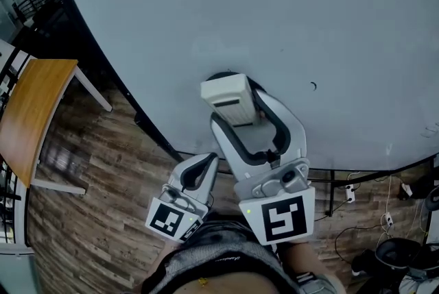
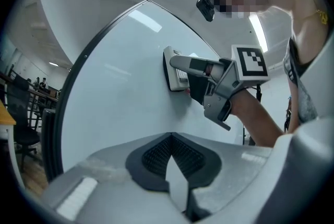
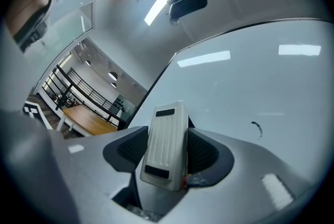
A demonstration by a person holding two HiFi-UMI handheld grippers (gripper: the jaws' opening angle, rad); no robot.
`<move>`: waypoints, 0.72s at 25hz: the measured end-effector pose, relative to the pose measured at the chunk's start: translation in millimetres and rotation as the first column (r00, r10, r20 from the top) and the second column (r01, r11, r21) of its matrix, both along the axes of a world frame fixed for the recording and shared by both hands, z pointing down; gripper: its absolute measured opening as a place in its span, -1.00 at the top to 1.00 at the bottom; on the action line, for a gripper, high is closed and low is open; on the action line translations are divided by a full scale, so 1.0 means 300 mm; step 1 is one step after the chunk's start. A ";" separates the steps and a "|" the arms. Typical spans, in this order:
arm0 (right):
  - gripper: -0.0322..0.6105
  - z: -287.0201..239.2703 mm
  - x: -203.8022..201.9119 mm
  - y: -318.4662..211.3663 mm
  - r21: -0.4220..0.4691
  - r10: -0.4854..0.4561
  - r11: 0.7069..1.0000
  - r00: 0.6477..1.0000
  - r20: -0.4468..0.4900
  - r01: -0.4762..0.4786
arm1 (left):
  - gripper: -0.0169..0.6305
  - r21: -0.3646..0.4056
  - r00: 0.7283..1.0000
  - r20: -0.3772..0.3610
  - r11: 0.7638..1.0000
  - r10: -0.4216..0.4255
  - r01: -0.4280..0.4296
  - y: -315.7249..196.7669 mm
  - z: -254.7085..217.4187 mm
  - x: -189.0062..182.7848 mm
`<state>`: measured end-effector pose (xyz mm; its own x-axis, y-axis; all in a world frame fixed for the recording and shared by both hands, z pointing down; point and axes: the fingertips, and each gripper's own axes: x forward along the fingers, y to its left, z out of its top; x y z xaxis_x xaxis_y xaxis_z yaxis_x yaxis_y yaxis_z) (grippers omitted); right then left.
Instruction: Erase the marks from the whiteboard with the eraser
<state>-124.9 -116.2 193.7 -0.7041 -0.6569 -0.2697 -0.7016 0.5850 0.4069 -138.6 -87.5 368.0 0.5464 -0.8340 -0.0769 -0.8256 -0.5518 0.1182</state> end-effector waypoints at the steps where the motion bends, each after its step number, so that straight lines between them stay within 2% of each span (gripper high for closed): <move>1: 0.15 0.006 -0.022 0.001 -0.003 -0.006 1.000 1.000 -0.009 0.006 | 0.95 -0.001 1.000 -0.001 1.000 -0.010 0.010 0.005 0.001 -0.019; 4: 0.15 0.016 -0.053 0.005 -0.009 -0.015 1.000 0.999 -0.029 0.015 | 0.95 0.000 0.999 -0.005 0.999 -0.032 0.032 0.016 0.000 -0.057; 8: 0.15 0.004 -0.032 0.003 -0.028 -0.023 0.999 1.000 0.018 0.024 | 0.95 -0.007 1.000 -0.002 1.000 -0.026 0.026 0.013 0.005 -0.064; 18: 0.15 -0.033 0.149 -0.016 -0.024 0.012 1.000 0.999 0.052 -0.010 | 0.95 -0.001 0.998 -0.007 0.998 0.068 -0.068 -0.031 -0.021 0.137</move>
